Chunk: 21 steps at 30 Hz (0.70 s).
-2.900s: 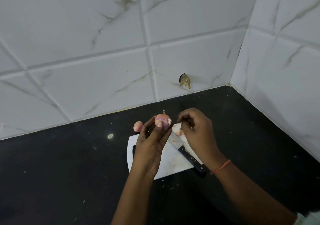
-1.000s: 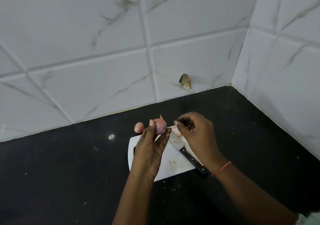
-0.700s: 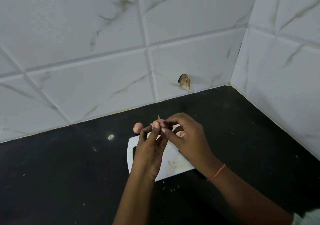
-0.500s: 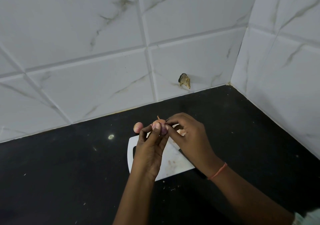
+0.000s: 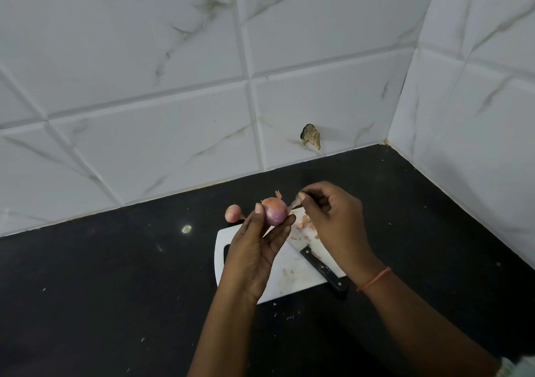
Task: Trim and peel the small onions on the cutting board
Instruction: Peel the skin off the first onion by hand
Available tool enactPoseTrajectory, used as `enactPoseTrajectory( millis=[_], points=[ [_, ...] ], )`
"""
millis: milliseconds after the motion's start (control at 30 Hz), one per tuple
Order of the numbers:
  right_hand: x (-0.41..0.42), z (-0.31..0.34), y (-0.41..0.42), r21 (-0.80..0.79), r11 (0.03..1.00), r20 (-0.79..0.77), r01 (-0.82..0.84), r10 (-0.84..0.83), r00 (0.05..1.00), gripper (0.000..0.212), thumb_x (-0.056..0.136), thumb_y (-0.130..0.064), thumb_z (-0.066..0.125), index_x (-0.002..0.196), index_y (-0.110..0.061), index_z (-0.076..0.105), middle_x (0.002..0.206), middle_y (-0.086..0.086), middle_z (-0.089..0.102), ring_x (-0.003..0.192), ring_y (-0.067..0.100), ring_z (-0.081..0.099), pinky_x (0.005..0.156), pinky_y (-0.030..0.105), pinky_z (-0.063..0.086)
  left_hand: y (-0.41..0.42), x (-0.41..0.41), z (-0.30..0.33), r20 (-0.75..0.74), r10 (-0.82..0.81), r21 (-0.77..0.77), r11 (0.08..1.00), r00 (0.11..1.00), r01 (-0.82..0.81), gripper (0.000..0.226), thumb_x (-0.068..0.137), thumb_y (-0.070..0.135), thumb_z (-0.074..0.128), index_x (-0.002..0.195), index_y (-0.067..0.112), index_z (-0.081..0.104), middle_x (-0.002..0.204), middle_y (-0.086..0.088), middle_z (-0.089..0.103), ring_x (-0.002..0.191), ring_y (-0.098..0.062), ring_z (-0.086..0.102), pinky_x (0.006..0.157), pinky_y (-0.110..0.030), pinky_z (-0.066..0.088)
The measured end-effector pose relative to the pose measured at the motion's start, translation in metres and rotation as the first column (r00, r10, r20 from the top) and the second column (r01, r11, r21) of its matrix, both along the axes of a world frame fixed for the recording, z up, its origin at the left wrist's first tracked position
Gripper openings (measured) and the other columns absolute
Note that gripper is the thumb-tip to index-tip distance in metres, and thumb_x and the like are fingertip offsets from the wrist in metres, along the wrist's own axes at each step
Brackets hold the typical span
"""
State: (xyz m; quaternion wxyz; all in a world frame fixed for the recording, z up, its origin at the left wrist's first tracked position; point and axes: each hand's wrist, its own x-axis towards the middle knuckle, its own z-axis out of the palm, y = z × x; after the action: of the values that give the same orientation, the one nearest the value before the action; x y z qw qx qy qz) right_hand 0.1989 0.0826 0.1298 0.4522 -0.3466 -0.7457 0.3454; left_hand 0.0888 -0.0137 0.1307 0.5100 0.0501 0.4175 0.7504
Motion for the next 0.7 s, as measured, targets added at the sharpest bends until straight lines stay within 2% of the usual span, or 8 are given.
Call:
enactPoseTrajectory(
  millis=[167,233,300,433,567,600,667,700],
  points=[
    [-0.004,0.006,-0.009,-0.325,0.927,-0.192,-0.189,0.132,0.973,0.004,0.093,-0.011,0.062,0.094,-0.011,0.066,0.082,0.002,0.071,0.070,0.017,0.070,0.062,0.034,0.059,0.003,0.002,-0.001,0.038,-0.017,-0.003,1.000,0.999,0.017,0.031,0.099,0.027,0.055,0.115,0.004,0.067,0.110,-0.016,0.074,0.092,-0.021,0.074,0.074,-0.026,0.061],
    [-0.006,0.006,-0.010,-0.381,0.897,-0.243,-0.225,0.138,0.960,0.005,0.093,-0.009,0.062,0.095,-0.007,0.066,0.085,0.007,0.072,0.073,0.020,0.071,0.062,0.038,0.060,0.004,0.000,-0.003,0.035,-0.011,0.011,1.000,0.999,0.011,0.026,0.094,0.025,0.060,0.110,0.007,0.070,0.109,-0.012,0.074,0.089,-0.017,0.073,0.073,-0.024,0.060],
    [-0.006,0.008,-0.010,-0.459,0.848,-0.307,-0.264,0.127,0.943,0.007,0.093,-0.007,0.061,0.097,-0.003,0.065,0.088,0.012,0.073,0.077,0.024,0.073,0.063,0.037,0.060,0.004,-0.002,-0.005,0.058,0.004,0.023,1.000,0.998,-0.005,0.033,0.086,0.027,0.066,0.111,0.005,0.069,0.106,-0.011,0.072,0.082,-0.014,0.072,0.070,-0.023,0.060],
    [-0.005,0.017,-0.011,-0.645,0.648,-0.521,-0.406,0.016,0.853,0.013,0.094,-0.004,0.058,0.101,0.007,0.062,0.091,0.025,0.071,0.082,0.034,0.073,0.067,0.036,0.061,0.006,-0.008,-0.013,0.100,0.029,0.048,0.998,0.995,-0.034,0.045,0.080,0.032,0.067,0.114,0.002,0.062,0.083,-0.008,0.068,0.072,-0.014,0.068,0.069,-0.024,0.060],
    [-0.005,0.021,-0.008,-0.703,0.484,-0.636,-0.521,-0.099,0.766,0.020,0.095,-0.004,0.055,0.110,0.009,0.058,0.095,0.029,0.070,0.088,0.036,0.072,0.075,0.038,0.061,0.004,-0.011,-0.017,0.114,-0.002,0.095,0.995,0.993,-0.009,0.020,0.087,0.028,0.063,0.095,0.011,0.069,0.085,-0.009,0.065,0.071,-0.016,0.066,0.069,-0.026,0.058],
    [-0.004,0.021,-0.006,-0.709,0.456,-0.654,-0.539,-0.138,0.743,0.019,0.095,-0.004,0.055,0.110,0.008,0.058,0.095,0.029,0.071,0.088,0.035,0.072,0.074,0.037,0.061,0.004,-0.011,-0.016,0.120,-0.005,0.094,0.996,0.993,-0.007,0.020,0.086,0.027,0.064,0.097,0.011,0.070,0.089,-0.011,0.066,0.071,-0.016,0.067,0.069,-0.027,0.059],
    [-0.003,0.021,-0.003,-0.713,0.433,-0.672,-0.551,-0.200,0.713,0.016,0.094,-0.003,0.056,0.107,0.006,0.060,0.094,0.027,0.072,0.086,0.032,0.073,0.072,0.035,0.061,0.003,-0.010,-0.015,0.144,0.025,0.049,0.998,0.989,-0.032,0.045,0.080,0.026,0.068,0.119,0.004,0.065,0.100,-0.015,0.069,0.074,-0.018,0.070,0.069,-0.028,0.060],
    [-0.003,0.020,-0.002,-0.720,0.455,-0.660,-0.524,-0.213,0.720,0.015,0.093,-0.002,0.058,0.105,0.006,0.061,0.093,0.026,0.072,0.084,0.031,0.073,0.071,0.035,0.061,0.003,-0.011,-0.015,0.155,0.039,0.034,0.998,0.987,-0.045,0.055,0.078,0.026,0.069,0.126,0.001,0.061,0.103,-0.016,0.069,0.075,-0.019,0.070,0.069,-0.028,0.061]
  ],
)
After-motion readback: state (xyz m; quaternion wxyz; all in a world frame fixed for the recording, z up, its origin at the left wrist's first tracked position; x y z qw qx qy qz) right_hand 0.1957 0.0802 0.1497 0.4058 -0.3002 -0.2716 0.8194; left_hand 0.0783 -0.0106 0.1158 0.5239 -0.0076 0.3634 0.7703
